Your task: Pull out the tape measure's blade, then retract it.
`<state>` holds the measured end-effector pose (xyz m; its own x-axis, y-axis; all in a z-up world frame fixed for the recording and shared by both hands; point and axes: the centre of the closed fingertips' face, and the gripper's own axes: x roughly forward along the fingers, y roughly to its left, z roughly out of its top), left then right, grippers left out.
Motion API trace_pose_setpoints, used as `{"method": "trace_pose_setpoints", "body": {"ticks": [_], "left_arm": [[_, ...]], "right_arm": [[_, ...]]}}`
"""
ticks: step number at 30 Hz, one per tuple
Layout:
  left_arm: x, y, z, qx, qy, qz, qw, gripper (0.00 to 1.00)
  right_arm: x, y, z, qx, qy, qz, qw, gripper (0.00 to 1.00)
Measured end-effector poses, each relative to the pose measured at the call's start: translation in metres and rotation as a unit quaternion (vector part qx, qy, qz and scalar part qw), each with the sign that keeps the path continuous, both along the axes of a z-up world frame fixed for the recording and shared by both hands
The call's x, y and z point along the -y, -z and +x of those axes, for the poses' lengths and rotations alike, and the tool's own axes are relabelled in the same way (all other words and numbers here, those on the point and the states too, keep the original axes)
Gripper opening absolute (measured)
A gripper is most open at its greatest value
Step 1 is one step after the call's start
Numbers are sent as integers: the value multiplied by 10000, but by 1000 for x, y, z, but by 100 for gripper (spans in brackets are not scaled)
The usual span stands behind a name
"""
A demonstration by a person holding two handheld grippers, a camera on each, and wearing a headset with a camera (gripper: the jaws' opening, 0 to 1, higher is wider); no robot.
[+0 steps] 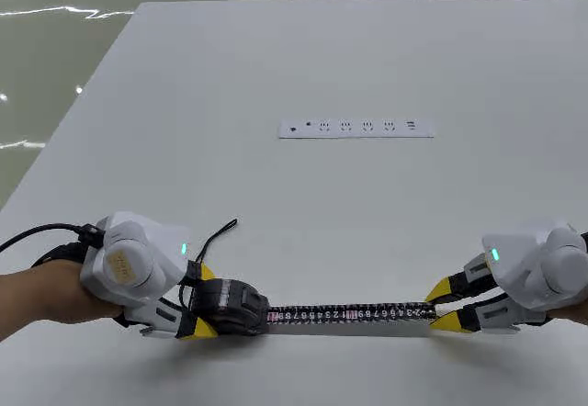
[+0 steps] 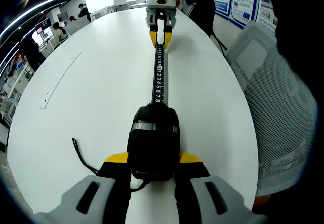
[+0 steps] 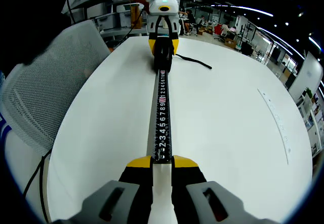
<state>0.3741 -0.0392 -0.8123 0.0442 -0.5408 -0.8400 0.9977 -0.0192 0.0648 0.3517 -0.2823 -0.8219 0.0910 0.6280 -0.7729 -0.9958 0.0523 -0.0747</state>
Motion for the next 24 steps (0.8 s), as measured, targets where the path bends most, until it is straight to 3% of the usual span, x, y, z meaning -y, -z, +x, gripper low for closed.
{"method": "trace_pose_setpoints", "body": {"ticks": [24], "left_arm": [[2, 0, 1, -22, 11, 19, 10000, 27]], "right_arm": [[19, 0, -1, -46, 69, -79, 9999, 12]]}}
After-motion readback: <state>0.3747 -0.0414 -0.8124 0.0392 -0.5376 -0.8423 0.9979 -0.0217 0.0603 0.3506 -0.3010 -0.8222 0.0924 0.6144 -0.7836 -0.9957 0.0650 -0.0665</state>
